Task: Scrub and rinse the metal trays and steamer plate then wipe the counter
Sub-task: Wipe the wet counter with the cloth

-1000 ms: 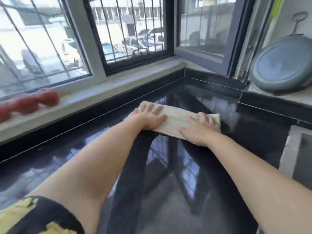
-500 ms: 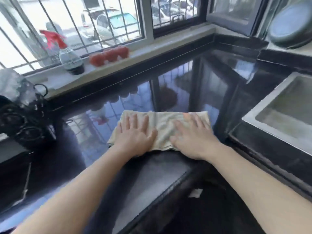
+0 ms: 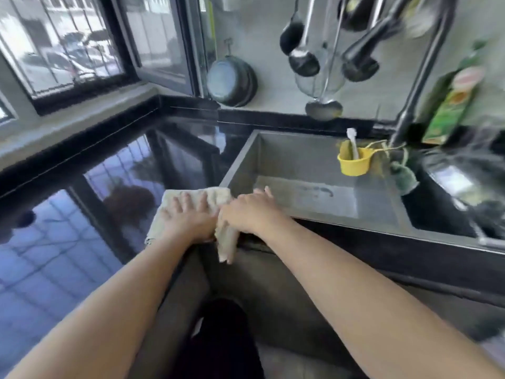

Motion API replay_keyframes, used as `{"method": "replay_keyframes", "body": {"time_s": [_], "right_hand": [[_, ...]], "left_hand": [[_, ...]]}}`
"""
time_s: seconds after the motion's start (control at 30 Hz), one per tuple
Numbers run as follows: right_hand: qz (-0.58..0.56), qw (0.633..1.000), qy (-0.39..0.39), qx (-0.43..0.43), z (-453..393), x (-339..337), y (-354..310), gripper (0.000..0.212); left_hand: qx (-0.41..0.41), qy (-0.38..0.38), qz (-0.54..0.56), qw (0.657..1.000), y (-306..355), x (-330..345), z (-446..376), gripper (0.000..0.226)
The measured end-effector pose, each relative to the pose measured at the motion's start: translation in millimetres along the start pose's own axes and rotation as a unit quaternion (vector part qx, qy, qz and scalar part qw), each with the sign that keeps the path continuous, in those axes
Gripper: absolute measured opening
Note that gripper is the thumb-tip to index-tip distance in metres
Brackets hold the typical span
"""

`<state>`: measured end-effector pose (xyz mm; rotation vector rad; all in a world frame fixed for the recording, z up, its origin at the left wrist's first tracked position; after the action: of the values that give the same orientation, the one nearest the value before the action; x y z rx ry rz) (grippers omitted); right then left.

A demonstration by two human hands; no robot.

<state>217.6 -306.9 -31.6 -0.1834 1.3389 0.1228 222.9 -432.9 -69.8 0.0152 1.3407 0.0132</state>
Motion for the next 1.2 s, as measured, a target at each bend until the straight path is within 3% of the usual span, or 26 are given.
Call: {"method": "replay_keyframes", "body": {"time_s": [0.07,0.17,0.27,0.37,0.47,0.57,0.67,0.73,0.83,0.93,1.07,1.2], "right_hand": [[0.014,0.999,0.020,0.035,19.4,-6.7,48.0,0.055],[0.073,0.993,0.069,0.065,69.5,6.2,117.8,0.049],[0.082,0.979,0.037,0.181,109.9,4.3,219.9,0.048],[0.128,0.937,-0.002,0.324,153.2,-1.1,320.5,0.056],[0.160,0.913,-0.016,0.375,174.3,1.2,357.8,0.061],[0.084,0.931,0.008,0.356,160.8,12.4,353.2,0.047],[-0.083,0.951,0.004,0.299,150.9,33.8,335.3,0.057],[-0.087,0.968,0.011,0.236,144.7,44.1,314.2,0.066],[-0.090,0.985,0.007,0.148,125.7,39.9,291.6,0.065],[-0.115,0.971,0.021,0.208,115.4,29.7,312.5,0.061],[-0.046,0.967,-0.008,0.252,116.7,47.7,337.7,0.064],[-0.028,0.959,-0.047,0.280,118.8,44.2,339.6,0.060]], "left_hand": [[0.048,-0.012,-0.034,0.998,35.5,-1.6,-12.6,0.069],[0.079,-0.020,-0.008,0.997,103.7,8.5,-4.2,0.090],[0.135,-0.026,0.057,0.989,204.1,20.6,21.4,0.090],[0.223,-0.048,0.056,0.972,299.2,30.7,60.4,0.091],[0.269,-0.034,0.034,0.962,344.5,36.4,76.4,0.094],[0.289,-0.019,0.032,0.957,337.5,36.2,72.7,0.094],[0.290,-0.005,0.023,0.957,290.4,32.1,53.9,0.090],[0.292,0.006,0.014,0.956,258.7,28.0,44.2,0.089],[0.289,0.008,0.006,0.957,226.5,23.6,31.7,0.109],[0.294,0.007,-0.015,0.956,213.9,24.2,22.9,0.119],[0.263,0.012,-0.001,0.965,220.4,21.3,30.8,0.086],[0.256,-0.020,-0.006,0.967,227.5,25.7,35.1,0.083]]}}
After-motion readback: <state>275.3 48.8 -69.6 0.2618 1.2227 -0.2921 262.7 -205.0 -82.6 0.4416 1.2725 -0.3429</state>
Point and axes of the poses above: each hand's wrist, its own z-axis away from the middle knuckle, its own x-axis out of the palm, y = z × x, the point moved 9 cm from there along -z, towards the middle knuckle, and after that the axes turned 9 degrees about x, right-handed, at the moved point
